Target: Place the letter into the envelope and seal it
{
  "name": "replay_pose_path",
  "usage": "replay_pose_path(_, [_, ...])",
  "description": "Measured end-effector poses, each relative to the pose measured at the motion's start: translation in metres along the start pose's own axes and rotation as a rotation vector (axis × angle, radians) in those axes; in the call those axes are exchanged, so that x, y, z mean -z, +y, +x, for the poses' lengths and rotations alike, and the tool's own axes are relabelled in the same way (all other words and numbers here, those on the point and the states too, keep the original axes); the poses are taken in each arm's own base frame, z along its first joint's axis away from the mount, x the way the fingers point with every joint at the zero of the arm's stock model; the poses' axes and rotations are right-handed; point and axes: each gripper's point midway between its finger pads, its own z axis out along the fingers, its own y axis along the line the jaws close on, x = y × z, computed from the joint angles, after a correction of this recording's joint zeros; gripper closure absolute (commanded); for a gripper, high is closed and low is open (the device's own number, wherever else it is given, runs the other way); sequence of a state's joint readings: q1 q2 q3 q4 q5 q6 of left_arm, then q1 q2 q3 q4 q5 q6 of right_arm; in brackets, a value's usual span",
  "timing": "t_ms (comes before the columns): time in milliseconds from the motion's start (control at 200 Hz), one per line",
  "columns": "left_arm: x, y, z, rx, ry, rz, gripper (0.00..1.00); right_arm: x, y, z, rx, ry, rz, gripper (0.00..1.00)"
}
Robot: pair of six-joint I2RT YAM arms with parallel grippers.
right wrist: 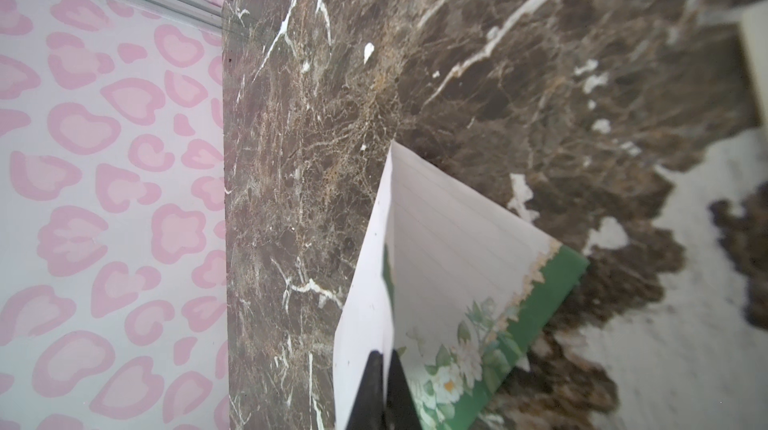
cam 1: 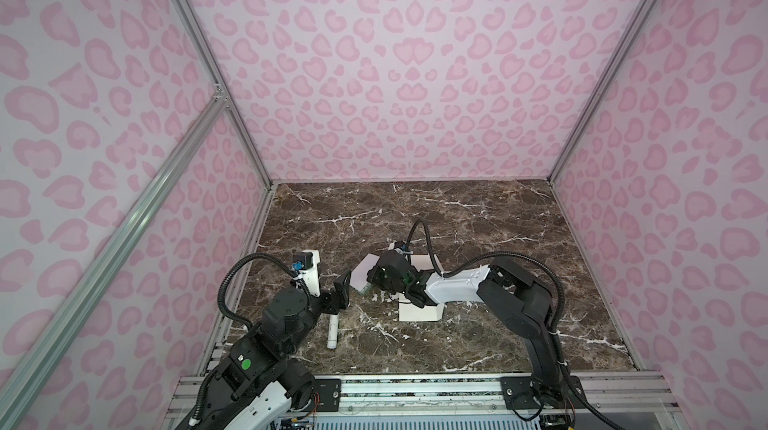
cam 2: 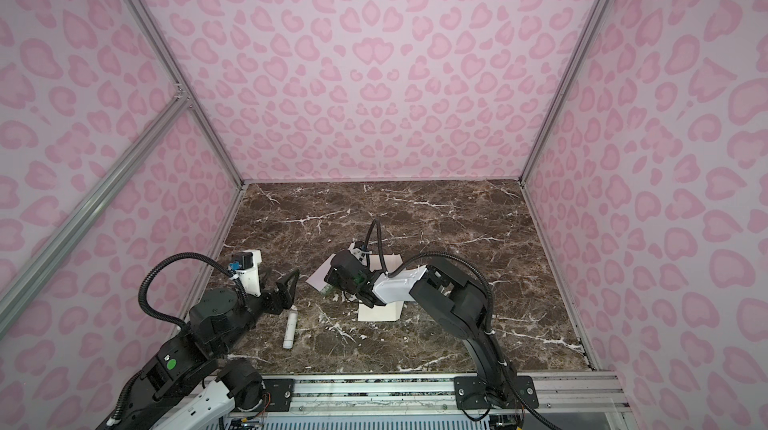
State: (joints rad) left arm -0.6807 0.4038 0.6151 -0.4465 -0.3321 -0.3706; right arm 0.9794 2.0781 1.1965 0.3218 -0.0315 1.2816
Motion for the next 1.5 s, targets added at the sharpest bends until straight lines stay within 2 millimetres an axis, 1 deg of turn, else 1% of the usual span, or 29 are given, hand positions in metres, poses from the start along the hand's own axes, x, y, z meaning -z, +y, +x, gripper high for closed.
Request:
replay_pose_path(260, [-0.002,-0.001,0.003,0.0,0.012,0.004,0.17,0.014,0.018,-0.006,0.039,-0.012,-0.039,1.0])
replay_pose_path(410, [-0.005,-0.003,0.006,-0.005,0.031,0.012,0.15,0.027,0.024,-0.006,0.066,0.0,-0.055,1.0])
replay_pose_path(495, [-0.005,-0.005,0.007,-0.006,0.037,0.019,0.14,0.036,0.031,-0.009,0.081,0.006,-0.078,1.0])
replay_pose_path(625, [-0.006,-0.009,-0.001,-0.008,0.036,0.026,0.13,0.058,0.048,-0.014,0.11,0.019,-0.125,1.0])
replay_pose_path(805, [-0.009,-0.02,-0.015,-0.011,0.048,0.05,0.12,0.098,0.074,-0.025,0.175,0.034,-0.193,1.0])
replay_pose_path(915, [-0.015,-0.028,-0.017,-0.014,0.076,0.08,0.11,0.123,0.078,-0.033,0.215,0.048,-0.214,1.0])
replay_pose_path(1015, [-0.023,-0.034,-0.015,-0.009,0.103,0.104,0.1,0.145,0.072,-0.046,0.237,0.031,-0.205,1.0])
replay_pose_path(1200, [-0.041,-0.048,-0.015,0.025,0.131,0.181,0.09,0.188,0.049,-0.075,0.264,-0.025,-0.166,1.0])
replay_pose_path(1380, [-0.063,-0.072,-0.015,0.068,0.156,0.299,0.1,0.224,0.019,-0.098,0.259,-0.085,-0.117,1.0])
replay_pose_path(1500, [-0.076,-0.089,-0.01,0.093,0.187,0.379,0.11,0.243,0.003,-0.106,0.253,-0.123,-0.096,1.0])
